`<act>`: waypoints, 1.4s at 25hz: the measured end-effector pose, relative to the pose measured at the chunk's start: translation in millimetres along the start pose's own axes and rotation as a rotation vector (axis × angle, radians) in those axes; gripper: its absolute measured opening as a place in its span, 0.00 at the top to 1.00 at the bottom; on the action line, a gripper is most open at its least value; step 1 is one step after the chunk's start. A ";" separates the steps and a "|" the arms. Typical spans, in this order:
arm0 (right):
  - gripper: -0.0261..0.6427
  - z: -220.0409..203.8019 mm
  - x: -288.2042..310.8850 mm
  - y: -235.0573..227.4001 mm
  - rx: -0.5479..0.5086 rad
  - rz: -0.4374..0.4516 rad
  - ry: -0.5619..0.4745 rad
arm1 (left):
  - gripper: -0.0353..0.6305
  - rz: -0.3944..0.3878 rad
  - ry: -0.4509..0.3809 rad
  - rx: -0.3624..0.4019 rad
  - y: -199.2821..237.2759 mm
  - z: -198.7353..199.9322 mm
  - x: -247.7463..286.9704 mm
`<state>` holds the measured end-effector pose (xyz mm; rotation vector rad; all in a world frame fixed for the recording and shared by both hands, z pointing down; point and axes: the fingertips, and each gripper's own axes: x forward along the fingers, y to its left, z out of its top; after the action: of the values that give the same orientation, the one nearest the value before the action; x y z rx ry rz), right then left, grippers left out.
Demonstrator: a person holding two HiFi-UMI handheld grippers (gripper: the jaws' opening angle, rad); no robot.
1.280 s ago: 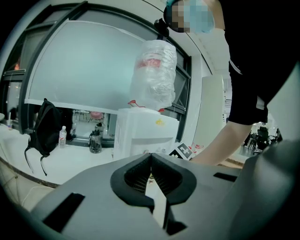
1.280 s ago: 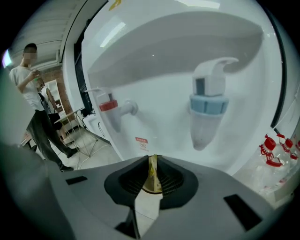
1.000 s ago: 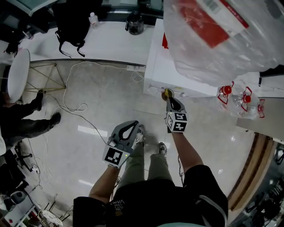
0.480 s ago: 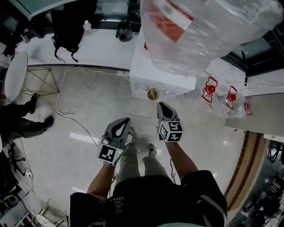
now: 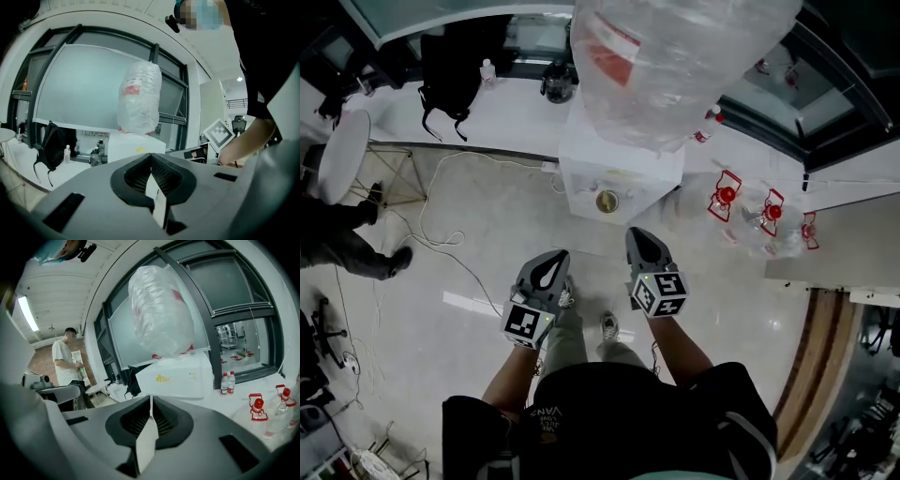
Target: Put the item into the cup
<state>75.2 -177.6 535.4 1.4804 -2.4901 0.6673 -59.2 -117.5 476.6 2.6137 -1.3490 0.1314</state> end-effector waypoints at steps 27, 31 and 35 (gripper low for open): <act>0.89 29.1 -232.8 35.6 -0.072 0.173 -0.094 | 0.92 0.115 -0.117 0.064 -162.3 55.2 -104.5; 0.89 28.7 -252.9 30.0 -0.074 0.166 -0.093 | 0.92 0.132 -0.114 0.077 -172.4 55.2 -118.1; 0.89 28.3 -269.0 29.8 -0.072 0.163 -0.094 | 0.92 0.151 -0.114 0.080 -178.3 58.2 -133.1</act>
<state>184.4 34.2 404.1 1.3233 -2.6975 0.5381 8.1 76.9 373.5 2.6178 -1.6127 0.0598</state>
